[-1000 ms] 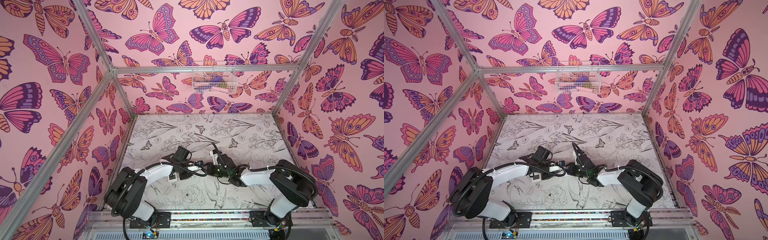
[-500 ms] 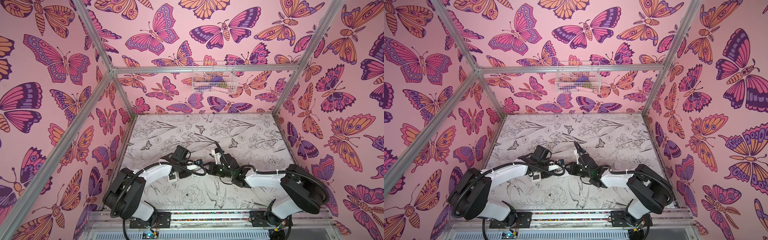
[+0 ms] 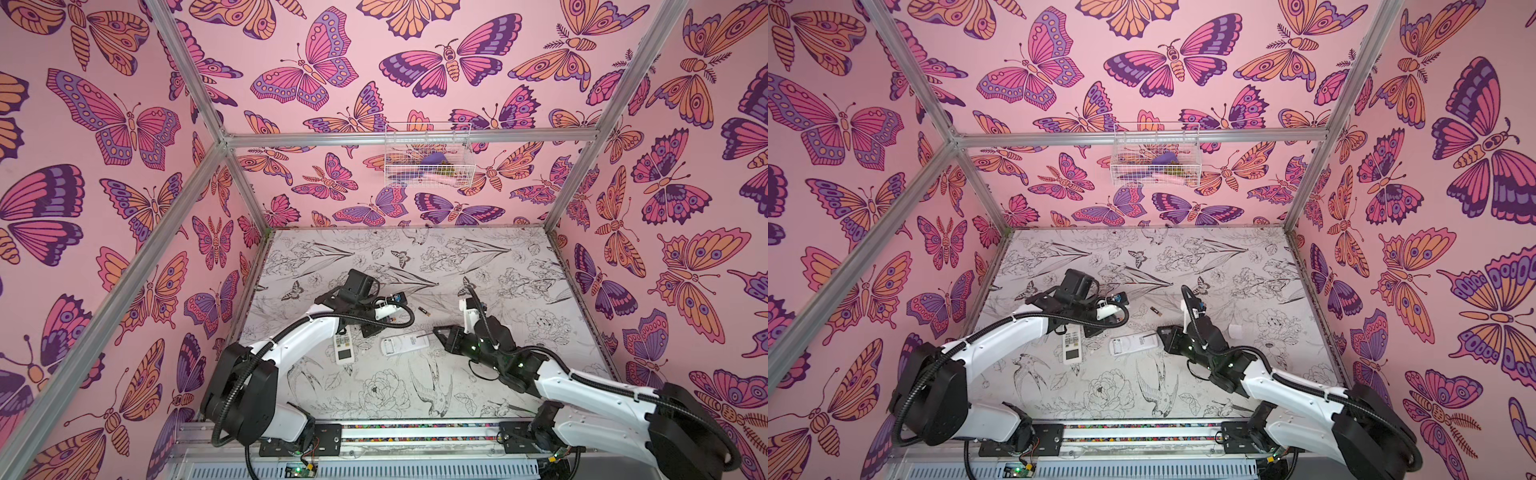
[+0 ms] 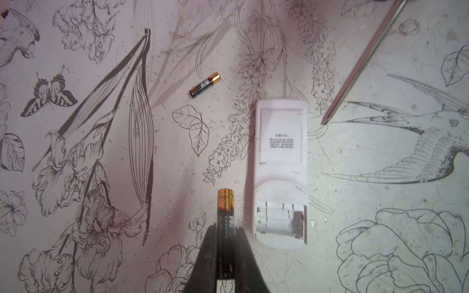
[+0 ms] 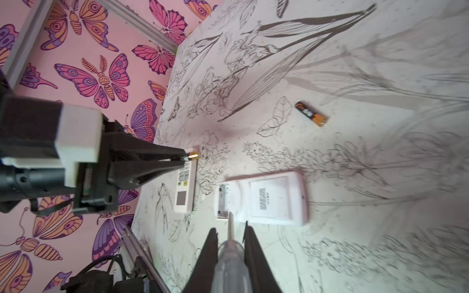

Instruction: Unload the batteries from the remote control

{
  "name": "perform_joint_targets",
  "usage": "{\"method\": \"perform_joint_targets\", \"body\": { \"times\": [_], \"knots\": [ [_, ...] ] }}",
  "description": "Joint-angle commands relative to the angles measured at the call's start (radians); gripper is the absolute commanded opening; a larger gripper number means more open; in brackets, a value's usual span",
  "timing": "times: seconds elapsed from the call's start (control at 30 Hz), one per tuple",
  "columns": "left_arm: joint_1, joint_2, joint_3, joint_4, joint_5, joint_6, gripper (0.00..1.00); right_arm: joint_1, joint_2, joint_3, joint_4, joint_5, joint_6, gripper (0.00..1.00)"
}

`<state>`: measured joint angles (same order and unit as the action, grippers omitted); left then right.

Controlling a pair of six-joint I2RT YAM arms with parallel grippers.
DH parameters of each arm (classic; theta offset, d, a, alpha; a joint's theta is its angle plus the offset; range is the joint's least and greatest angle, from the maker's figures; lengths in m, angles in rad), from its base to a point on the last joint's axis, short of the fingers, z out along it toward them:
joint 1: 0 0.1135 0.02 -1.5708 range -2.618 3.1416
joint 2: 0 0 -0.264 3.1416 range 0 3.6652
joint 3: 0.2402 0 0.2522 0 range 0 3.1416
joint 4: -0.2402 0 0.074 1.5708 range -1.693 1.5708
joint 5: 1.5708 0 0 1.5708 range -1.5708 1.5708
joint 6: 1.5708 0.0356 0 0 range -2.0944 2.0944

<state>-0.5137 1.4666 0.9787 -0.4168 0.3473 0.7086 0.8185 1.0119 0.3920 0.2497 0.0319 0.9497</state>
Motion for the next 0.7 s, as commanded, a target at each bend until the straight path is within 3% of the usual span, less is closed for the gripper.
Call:
{"method": "perform_joint_targets", "body": {
  "times": [0.0,0.3,0.67],
  "knots": [
    [-0.031,0.054,0.047,-0.028,0.058,-0.003,0.00,-0.008,-0.110,-0.033,-0.114,0.125,-0.007,0.00],
    [-0.063,0.276,0.179,0.023,0.131,0.137,0.00,-0.039,-0.355,-0.139,-0.264,0.227,0.020,0.00],
    [-0.086,0.470,0.294,0.070,0.111,0.229,0.00,-0.080,-0.396,-0.185,-0.307,0.223,0.048,0.00]
  ]
}}
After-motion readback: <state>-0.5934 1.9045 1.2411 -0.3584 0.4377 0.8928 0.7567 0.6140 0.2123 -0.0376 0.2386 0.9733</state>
